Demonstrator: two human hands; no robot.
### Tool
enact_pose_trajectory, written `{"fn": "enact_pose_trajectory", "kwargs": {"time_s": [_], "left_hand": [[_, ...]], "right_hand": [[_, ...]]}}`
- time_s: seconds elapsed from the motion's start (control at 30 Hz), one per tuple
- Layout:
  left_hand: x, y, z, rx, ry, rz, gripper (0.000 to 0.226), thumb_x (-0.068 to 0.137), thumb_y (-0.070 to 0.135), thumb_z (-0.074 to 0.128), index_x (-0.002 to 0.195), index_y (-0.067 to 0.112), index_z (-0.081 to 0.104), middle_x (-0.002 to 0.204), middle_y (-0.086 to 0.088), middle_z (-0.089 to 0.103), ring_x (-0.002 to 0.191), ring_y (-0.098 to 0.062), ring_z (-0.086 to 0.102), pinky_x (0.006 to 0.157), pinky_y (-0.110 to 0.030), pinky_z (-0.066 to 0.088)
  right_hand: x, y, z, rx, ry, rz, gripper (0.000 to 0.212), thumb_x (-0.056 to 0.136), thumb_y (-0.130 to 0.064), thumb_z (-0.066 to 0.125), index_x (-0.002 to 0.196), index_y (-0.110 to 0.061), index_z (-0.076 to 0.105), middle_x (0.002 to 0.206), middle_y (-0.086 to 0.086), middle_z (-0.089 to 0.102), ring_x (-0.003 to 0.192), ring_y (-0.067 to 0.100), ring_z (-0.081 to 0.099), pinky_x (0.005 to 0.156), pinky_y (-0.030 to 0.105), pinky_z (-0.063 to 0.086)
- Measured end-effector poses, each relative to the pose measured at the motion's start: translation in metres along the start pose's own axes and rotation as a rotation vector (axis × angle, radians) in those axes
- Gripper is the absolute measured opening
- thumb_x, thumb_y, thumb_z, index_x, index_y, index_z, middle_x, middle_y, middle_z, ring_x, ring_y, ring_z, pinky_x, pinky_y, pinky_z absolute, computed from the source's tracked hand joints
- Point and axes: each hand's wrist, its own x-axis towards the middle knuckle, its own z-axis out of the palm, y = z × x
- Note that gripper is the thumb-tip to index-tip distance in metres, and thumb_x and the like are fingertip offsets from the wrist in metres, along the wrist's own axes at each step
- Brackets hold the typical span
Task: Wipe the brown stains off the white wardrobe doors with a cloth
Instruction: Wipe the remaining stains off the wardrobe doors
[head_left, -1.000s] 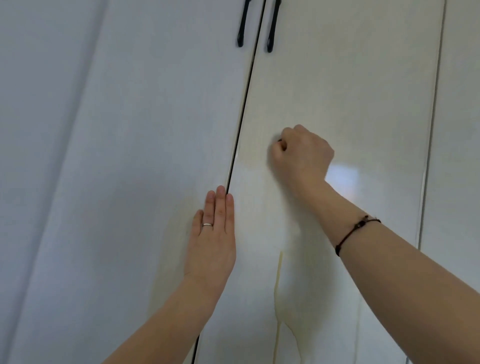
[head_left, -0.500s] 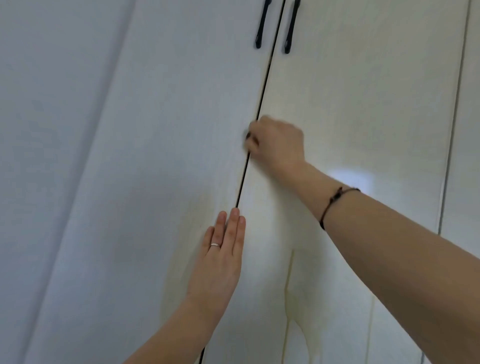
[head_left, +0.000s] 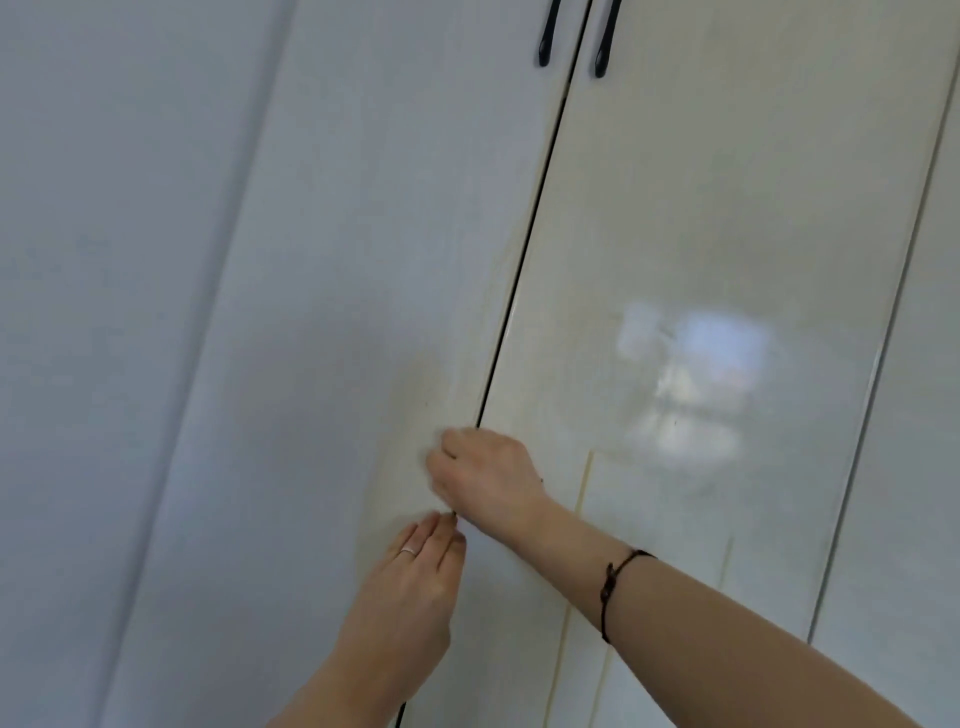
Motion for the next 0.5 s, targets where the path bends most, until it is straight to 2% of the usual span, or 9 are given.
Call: {"fn": "enact_pose_trajectory", "kwargs": {"time_s": [0.07, 0.17, 0.2, 0.27, 0.3, 0.37, 0.43, 0.47, 0.5], "left_hand": [[-0.021, -0.003, 0.001, 0.003, -0.128, 0.006, 0.060, 0.043, 0.004, 0.077, 0.103, 0.003, 0.078, 0.111, -0.014, 0.074, 0.106, -0.027, 0.071, 0.090, -0.041, 0.058], [-0.038, -0.006, 0.000, 0.003, -0.212, -0.050, 0.071, 0.037, 0.013, 0.083, 0.107, 0.001, 0.077, 0.116, -0.015, 0.072, 0.110, -0.028, 0.070, 0.089, -0.038, 0.059], [-0.040, -0.006, -0.001, -0.001, -0.236, -0.068, 0.076, 0.047, 0.015, 0.080, 0.120, -0.002, 0.070, 0.129, -0.019, 0.065, 0.122, -0.031, 0.062, 0.098, -0.040, 0.054], [-0.044, -0.004, 0.000, 0.054, -0.217, -0.024, 0.080, 0.078, 0.011, 0.056, 0.152, -0.006, 0.030, 0.161, -0.023, 0.021, 0.151, -0.034, 0.021, 0.122, -0.043, 0.025], [-0.047, -0.003, 0.003, 0.011, -0.224, -0.009, 0.080, 0.085, 0.008, 0.042, 0.157, -0.003, 0.009, 0.165, -0.020, 0.000, 0.154, -0.031, 0.001, 0.126, -0.041, 0.008], [-0.049, 0.001, 0.011, -0.082, -0.199, -0.001, 0.080, 0.087, 0.006, 0.032, 0.158, 0.002, -0.004, 0.166, -0.013, -0.014, 0.154, -0.025, -0.013, 0.125, -0.035, -0.006], [-0.055, 0.003, 0.021, -0.113, -0.171, -0.026, 0.079, 0.087, 0.007, 0.035, 0.159, 0.003, 0.004, 0.167, -0.012, -0.006, 0.155, -0.023, -0.006, 0.125, -0.031, -0.003], [-0.057, 0.004, 0.024, -0.115, -0.133, -0.035, 0.078, 0.084, 0.009, 0.043, 0.157, 0.002, 0.018, 0.166, -0.013, 0.009, 0.155, -0.024, 0.008, 0.125, -0.030, 0.007], [-0.060, 0.004, 0.024, -0.100, -0.145, -0.036, 0.075, 0.076, 0.013, 0.057, 0.149, 0.001, 0.042, 0.159, -0.013, 0.034, 0.148, -0.024, 0.032, 0.122, -0.029, 0.025]], "right_hand": [[-0.029, -0.019, 0.008, 0.028, -0.060, -0.138, 0.023, 0.059, -0.014, 0.076, 0.064, -0.019, 0.055, 0.066, 0.000, 0.050, 0.054, 0.020, 0.051, 0.044, 0.029, 0.037], [-0.028, -0.007, -0.002, -0.016, -0.110, -0.155, 0.019, 0.068, -0.022, 0.078, 0.070, -0.020, 0.059, 0.072, 0.000, 0.056, 0.059, 0.021, 0.057, 0.046, 0.030, 0.042], [-0.015, 0.008, -0.009, -0.051, -0.065, -0.080, 0.016, 0.072, -0.023, 0.076, 0.071, -0.019, 0.060, 0.074, 0.001, 0.057, 0.061, 0.023, 0.059, 0.045, 0.030, 0.041], [0.021, 0.044, -0.025, -0.108, 0.065, 0.176, 0.012, 0.081, -0.022, 0.069, 0.074, -0.016, 0.062, 0.077, 0.004, 0.059, 0.065, 0.027, 0.060, 0.045, 0.030, 0.034], [0.041, 0.059, -0.032, -0.121, 0.119, 0.325, 0.011, 0.085, -0.020, 0.063, 0.075, -0.015, 0.061, 0.078, 0.004, 0.058, 0.065, 0.027, 0.057, 0.046, 0.028, 0.029], [0.072, 0.073, -0.037, -0.118, 0.190, 0.521, 0.013, 0.087, -0.017, 0.054, 0.075, -0.013, 0.058, 0.077, 0.004, 0.055, 0.063, 0.025, 0.052, 0.048, 0.028, 0.024], [0.084, 0.053, -0.022, -0.084, 0.214, 0.530, 0.011, 0.083, -0.015, 0.057, 0.072, -0.013, 0.057, 0.074, 0.004, 0.054, 0.059, 0.025, 0.051, 0.047, 0.027, 0.023], [0.081, 0.034, -0.009, -0.085, 0.197, 0.460, 0.012, 0.079, -0.015, 0.063, 0.069, -0.014, 0.057, 0.071, 0.004, 0.054, 0.057, 0.026, 0.052, 0.045, 0.026, 0.024], [0.074, 0.011, 0.003, -0.088, 0.163, 0.356, 0.014, 0.074, -0.014, 0.070, 0.067, -0.015, 0.058, 0.069, 0.004, 0.054, 0.055, 0.026, 0.053, 0.044, 0.026, 0.026]]}}
